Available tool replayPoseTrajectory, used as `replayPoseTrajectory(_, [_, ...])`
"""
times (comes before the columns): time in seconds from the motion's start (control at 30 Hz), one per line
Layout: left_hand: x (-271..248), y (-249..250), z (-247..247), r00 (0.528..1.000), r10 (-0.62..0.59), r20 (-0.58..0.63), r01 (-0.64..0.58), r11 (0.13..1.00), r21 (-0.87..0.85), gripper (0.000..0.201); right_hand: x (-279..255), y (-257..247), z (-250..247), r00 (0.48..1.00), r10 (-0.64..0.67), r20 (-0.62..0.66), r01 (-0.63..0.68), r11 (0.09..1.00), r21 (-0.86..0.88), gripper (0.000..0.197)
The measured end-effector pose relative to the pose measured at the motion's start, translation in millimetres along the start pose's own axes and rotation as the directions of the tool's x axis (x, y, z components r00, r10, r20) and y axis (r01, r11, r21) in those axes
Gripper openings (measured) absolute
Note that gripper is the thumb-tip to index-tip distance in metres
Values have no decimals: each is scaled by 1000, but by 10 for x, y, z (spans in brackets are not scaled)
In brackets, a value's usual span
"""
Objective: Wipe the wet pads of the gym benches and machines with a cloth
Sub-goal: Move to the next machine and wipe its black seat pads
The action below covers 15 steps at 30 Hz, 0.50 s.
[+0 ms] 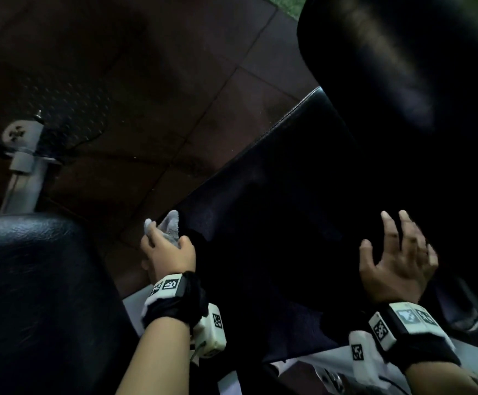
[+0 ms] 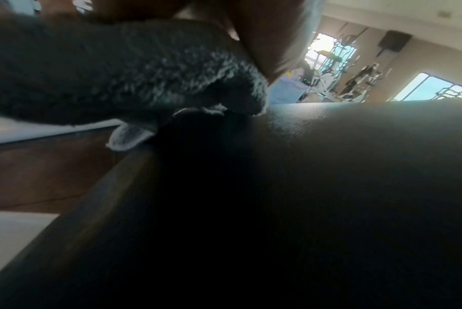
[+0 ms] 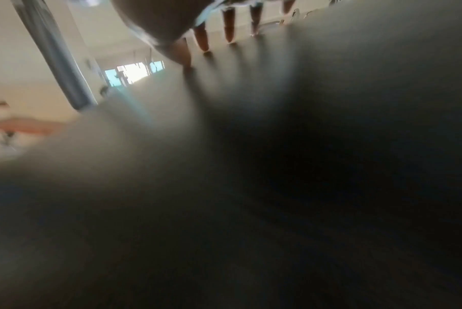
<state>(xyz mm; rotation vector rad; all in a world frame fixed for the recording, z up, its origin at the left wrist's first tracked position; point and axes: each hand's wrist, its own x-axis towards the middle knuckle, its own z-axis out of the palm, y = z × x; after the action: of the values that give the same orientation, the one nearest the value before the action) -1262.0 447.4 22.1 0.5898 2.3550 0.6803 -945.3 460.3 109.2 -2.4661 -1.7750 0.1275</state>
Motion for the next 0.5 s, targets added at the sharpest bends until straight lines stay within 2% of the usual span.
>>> replayPoseTrajectory(0.1, [-23, 306, -76, 989, 147, -32, -151, 979, -135, 78, 171, -325, 15, 992, -80, 94, 83, 996, -38, 71])
replayPoseTrajectory(0.2, [13, 721, -38, 949, 314, -4, -306, 922, -236, 83, 318, -568, 70, 961, -32, 273, 49, 997, -54, 77])
replayPoseTrajectory(0.33, [109, 1309, 126, 860, 484, 159, -430, 857, -283, 84, 339, -667, 37, 915, 39, 400, 0, 995, -97, 87])
replayPoseTrajectory(0.5, [200, 2073, 342, 732, 590, 339, -536, 807, -247, 78, 370, -739, -97, 841, 78, 535, -47, 996, -70, 86])
